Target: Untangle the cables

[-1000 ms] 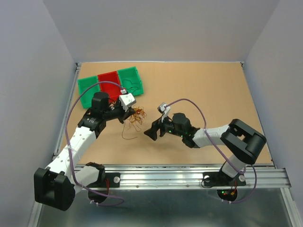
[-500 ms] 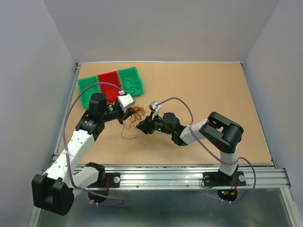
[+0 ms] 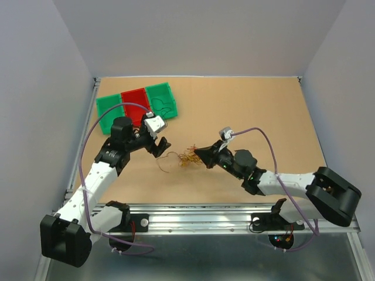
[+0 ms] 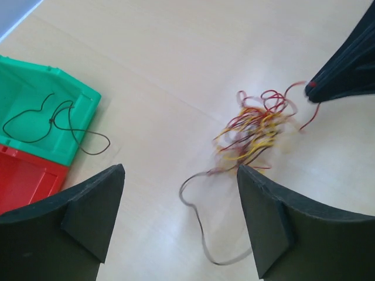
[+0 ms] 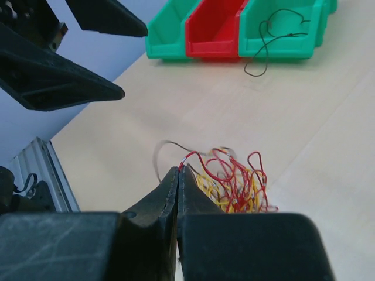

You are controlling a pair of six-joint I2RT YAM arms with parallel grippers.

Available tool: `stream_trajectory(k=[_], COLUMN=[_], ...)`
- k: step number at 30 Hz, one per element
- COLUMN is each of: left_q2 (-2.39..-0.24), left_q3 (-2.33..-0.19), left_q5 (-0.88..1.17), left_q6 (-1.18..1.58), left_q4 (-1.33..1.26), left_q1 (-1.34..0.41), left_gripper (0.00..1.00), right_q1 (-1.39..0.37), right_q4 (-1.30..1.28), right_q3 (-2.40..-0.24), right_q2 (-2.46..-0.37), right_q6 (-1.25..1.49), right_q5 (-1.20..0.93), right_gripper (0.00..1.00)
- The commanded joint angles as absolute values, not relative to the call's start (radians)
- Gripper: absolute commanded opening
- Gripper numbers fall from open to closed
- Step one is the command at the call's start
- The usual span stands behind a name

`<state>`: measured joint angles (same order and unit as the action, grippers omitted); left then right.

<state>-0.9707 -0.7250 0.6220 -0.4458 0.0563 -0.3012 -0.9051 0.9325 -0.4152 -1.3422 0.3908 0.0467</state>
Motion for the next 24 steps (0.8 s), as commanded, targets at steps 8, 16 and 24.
stream_trajectory(k=[8,16,24], left_q2=[-1.023,-1.284,-1.488], left_q3=[-0.657,-0.747,-0.916], left_q5=[0.563,0.283,0.238], left_q6=[-0.506,-0.436,-0.380], left_q4=[-0.060,-0.147,-0.144], left_q1=[-0.373,-0.522,-0.520], left_gripper=[0.91,0.86,0.79], right_q1=[-0.914,-0.914,-0.914], right_q4=[0.677,0.624,0.525], right_q3=[-0.364,-0.376,-0.394], right_q2=[-1.114,-1.106,-1.043], right_q6=[0.417,0.426,0.430], right_q5=[0.138,0.146,0.158], right_gripper=[0.01,0.00,0.01])
